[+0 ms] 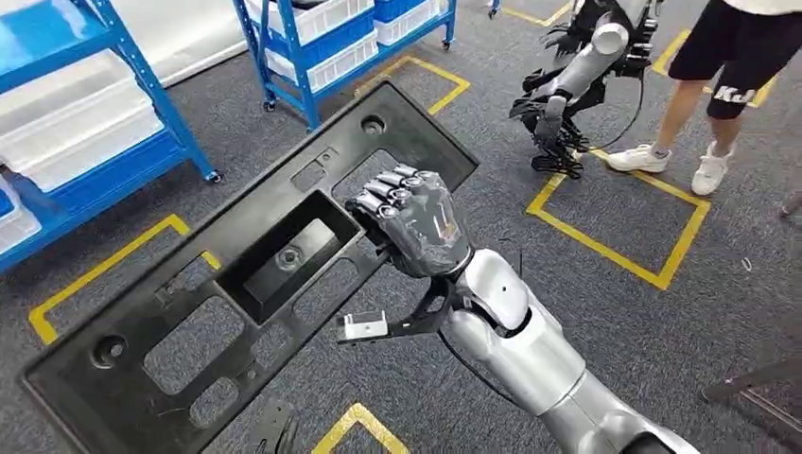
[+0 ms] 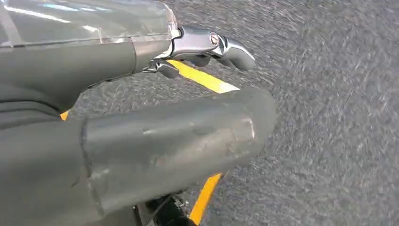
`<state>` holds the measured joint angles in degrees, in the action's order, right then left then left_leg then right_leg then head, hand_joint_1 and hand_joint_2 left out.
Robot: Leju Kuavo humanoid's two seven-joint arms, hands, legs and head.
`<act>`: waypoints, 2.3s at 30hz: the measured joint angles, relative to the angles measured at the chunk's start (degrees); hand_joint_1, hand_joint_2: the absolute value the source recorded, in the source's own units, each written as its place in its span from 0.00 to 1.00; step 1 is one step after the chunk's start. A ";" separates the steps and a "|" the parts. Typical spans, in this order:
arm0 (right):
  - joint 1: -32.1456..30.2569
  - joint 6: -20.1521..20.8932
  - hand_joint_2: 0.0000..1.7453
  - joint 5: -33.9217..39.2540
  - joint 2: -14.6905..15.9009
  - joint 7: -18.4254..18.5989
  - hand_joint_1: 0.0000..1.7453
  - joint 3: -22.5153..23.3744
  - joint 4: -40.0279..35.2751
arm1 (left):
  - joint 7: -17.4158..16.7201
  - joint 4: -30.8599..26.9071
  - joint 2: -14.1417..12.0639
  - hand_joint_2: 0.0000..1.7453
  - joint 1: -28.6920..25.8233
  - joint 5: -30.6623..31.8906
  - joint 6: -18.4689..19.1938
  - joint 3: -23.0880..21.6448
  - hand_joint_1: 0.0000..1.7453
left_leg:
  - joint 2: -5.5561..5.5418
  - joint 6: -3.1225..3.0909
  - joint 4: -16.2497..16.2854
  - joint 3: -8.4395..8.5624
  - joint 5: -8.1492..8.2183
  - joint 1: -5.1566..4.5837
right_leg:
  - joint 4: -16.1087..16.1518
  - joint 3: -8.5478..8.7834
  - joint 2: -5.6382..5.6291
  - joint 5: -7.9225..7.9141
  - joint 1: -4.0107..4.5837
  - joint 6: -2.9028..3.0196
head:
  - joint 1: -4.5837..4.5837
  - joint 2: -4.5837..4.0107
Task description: Take the parts from the cabinet and place them on the table.
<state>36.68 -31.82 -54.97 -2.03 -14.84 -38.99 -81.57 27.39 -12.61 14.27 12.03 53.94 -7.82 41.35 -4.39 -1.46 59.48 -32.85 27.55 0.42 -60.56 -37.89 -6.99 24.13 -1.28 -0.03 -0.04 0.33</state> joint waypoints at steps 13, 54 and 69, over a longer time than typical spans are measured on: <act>-0.71 -0.02 1.00 0.00 1.05 0.11 1.00 -0.42 1.66 | 0.04 0.00 0.66 0.00 -0.37 -0.11 -0.15 0.02 0.00 | 9.36 -0.30 -1.69 0.64 -0.59 -0.33 | 0.47 1.51 11.40 1.46 0.87 -1.13 | -0.11 0.00; -3.81 -0.81 1.00 -0.79 2.69 1.29 1.00 0.57 2.05 | 0.94 0.00 0.66 0.00 -0.99 -0.26 1.09 0.02 0.00 | 4.89 1.77 17.04 -7.20 8.90 0.20 | 1.02 1.55 4.89 0.78 0.85 1.28 | -0.04 0.00; -4.01 -0.92 1.00 -0.81 2.86 1.31 1.00 0.72 2.05 | 1.11 0.00 0.48 0.00 -0.99 -0.33 1.20 0.04 0.00 | 5.71 -1.22 -2.94 0.86 -1.74 -0.03 | -14.74 -6.55 6.38 8.27 0.70 -1.46 | -0.11 0.00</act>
<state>32.66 -32.74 -55.78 0.83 -13.53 -38.27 -79.52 28.50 -12.61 14.75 11.04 53.61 -6.62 41.40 1.32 -2.69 56.54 -31.99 25.81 0.39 -75.30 -44.43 -0.60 32.40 -0.57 -1.49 -0.15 0.33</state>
